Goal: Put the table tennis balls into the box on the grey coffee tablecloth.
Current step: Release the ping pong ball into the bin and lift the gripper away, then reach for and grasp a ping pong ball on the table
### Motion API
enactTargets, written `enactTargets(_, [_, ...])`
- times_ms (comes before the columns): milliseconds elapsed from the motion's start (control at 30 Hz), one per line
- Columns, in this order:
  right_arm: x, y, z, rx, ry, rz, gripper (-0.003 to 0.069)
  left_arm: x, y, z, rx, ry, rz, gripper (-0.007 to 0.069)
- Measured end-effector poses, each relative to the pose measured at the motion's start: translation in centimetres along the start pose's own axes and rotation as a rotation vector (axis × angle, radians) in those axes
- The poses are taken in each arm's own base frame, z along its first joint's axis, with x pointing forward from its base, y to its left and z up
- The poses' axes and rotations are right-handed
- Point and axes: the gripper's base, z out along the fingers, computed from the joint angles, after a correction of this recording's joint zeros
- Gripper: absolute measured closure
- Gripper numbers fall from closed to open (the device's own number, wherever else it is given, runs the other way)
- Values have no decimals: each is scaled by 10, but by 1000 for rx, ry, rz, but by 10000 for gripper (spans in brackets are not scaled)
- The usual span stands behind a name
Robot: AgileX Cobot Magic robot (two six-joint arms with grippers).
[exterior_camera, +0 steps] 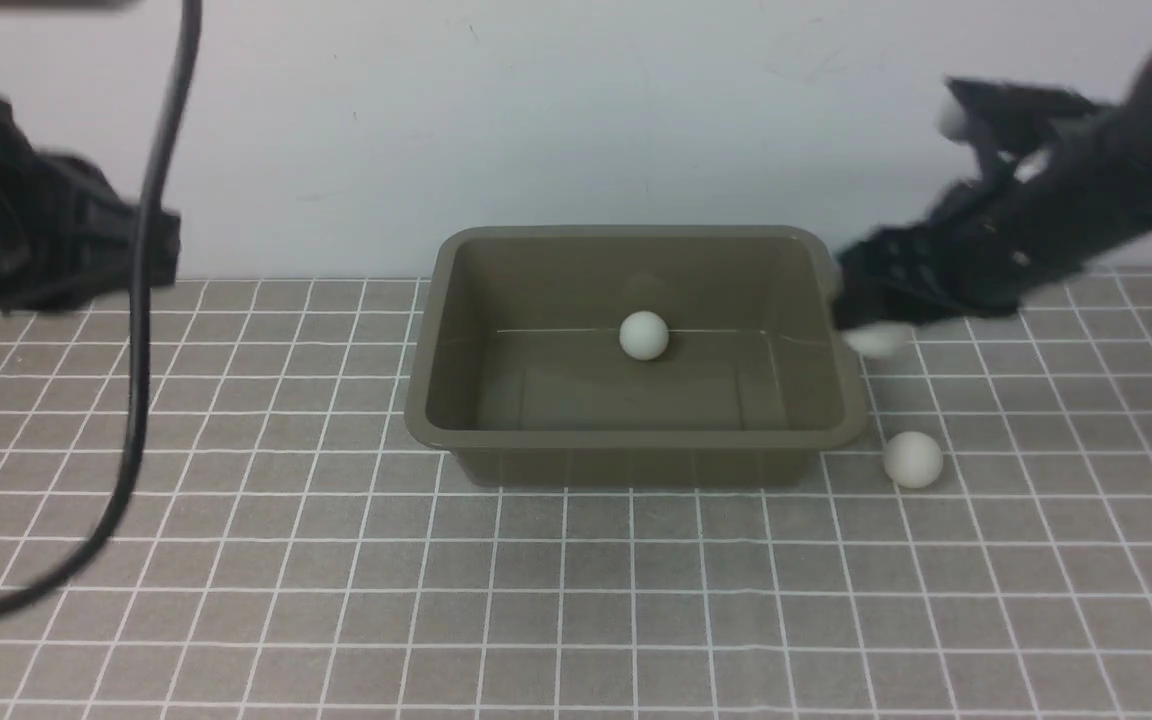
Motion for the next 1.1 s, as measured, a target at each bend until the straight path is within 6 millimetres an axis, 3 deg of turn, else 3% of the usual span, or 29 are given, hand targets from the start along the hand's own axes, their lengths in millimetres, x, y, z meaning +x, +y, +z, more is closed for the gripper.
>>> enactTargets(100, [-9,14,8,-23,-4,-35,299,11,2,9,10,31,-25,629])
enactTargets(167, [-17,17,15,-15,59,-54,248,19,3,15,13,56,-39,629])
enactTargets(267, [-15,8,14,56,187,-99,153,21,3,17,12,61,-41,629])
enactTargets(333, [-14,-6,5,153,260,-134,133,19,4,16,11,39,-44,629])
enactTargets(433, [-15,-30,-4,265,287,-126,173,17,4,15,7,21,-43,629])
enactTargets(567, [-10,-78,-17,337,294,23,325,16,4,15,3,4,-42,629])
enactTargets(633, [-2,-93,-15,311,314,117,375,16,4,15,2,2,-42,629])
enactTargets(700, [7,-101,-7,268,343,179,388,16,4,15,3,1,-43,629])
enactTargets(767, [16,-104,15,200,371,227,361,16,4,15,3,1,-43,629])
enactTargets(967, [24,-97,68,158,370,214,200,15,4,15,-1,-1,-39,629])
enactTargets(1100, [35,-97,93,166,420,195,153,15,4,15,-1,-1,-39,629])
